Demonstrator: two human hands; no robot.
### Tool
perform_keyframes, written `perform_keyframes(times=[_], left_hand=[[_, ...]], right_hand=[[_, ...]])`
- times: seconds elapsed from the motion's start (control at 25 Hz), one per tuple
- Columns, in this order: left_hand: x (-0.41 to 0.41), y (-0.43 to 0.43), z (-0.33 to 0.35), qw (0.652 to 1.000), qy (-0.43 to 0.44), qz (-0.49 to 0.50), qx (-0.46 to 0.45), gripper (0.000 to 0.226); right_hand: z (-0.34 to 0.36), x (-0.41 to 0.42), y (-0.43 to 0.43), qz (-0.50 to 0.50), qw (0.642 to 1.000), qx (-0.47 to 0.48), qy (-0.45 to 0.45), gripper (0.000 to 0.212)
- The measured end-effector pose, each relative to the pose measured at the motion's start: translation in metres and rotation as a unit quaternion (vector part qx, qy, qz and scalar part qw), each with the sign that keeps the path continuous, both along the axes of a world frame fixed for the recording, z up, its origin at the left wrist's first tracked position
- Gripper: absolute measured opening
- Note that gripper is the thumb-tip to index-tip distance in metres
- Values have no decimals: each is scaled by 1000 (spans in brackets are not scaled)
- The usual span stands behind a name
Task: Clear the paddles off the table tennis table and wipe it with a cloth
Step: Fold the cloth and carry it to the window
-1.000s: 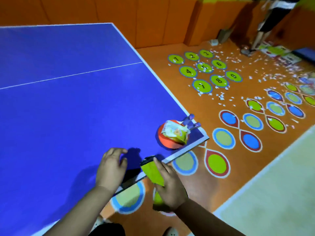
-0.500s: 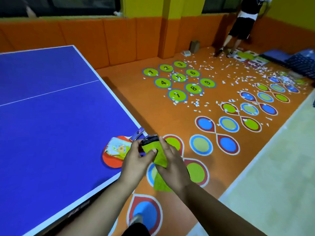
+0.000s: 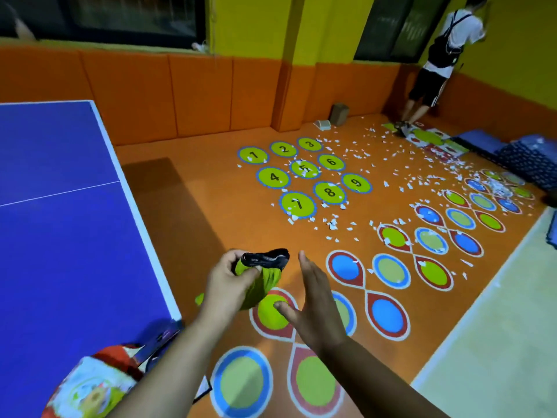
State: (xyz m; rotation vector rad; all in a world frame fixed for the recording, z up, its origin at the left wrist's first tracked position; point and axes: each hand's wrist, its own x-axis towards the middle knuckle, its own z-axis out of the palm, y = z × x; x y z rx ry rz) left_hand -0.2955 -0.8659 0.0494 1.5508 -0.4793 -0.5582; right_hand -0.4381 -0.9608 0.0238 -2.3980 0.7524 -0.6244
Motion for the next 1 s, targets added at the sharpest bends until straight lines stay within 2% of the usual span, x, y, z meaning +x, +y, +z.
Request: perform_keyframes(times=[0.2,0.36,0.44,0.56,0.64,0.76,0.84,0.92,0.96,1.0], left_hand=[[26,-102,7,999,30,-20,-22,15],[46,-190,-4,1000,13,-28,1,18],[54,-236,-6,1000,11,-10,6,18],[69,-291,0,999,23,39,3,15],[86,-316,7,997,20,78,-8,10],[119,-346,10,985,1,170,21,12],[150,-362,1,960,-27,267,81,18],[180,-375,-10,919,-48,359,155,33],[199,-384,-16,912,-36,371,173,36],[217,-396,-20,921,-5,351,169,33]], right_hand=[[6,24,-124,-23,994,100,-24,95],[-5,72,-229,38,993,106,-25,78],[-7,91,-283,94,988,123,2,77],[-3,122,-356,182,966,179,40,84],[6,154,-394,211,941,261,54,77],[16,210,-427,253,892,368,64,19],[16,246,-437,259,884,379,83,26],[16,279,-447,251,880,393,92,29],[14,300,-455,245,877,402,93,30],[15,322,-464,232,875,415,88,30]])
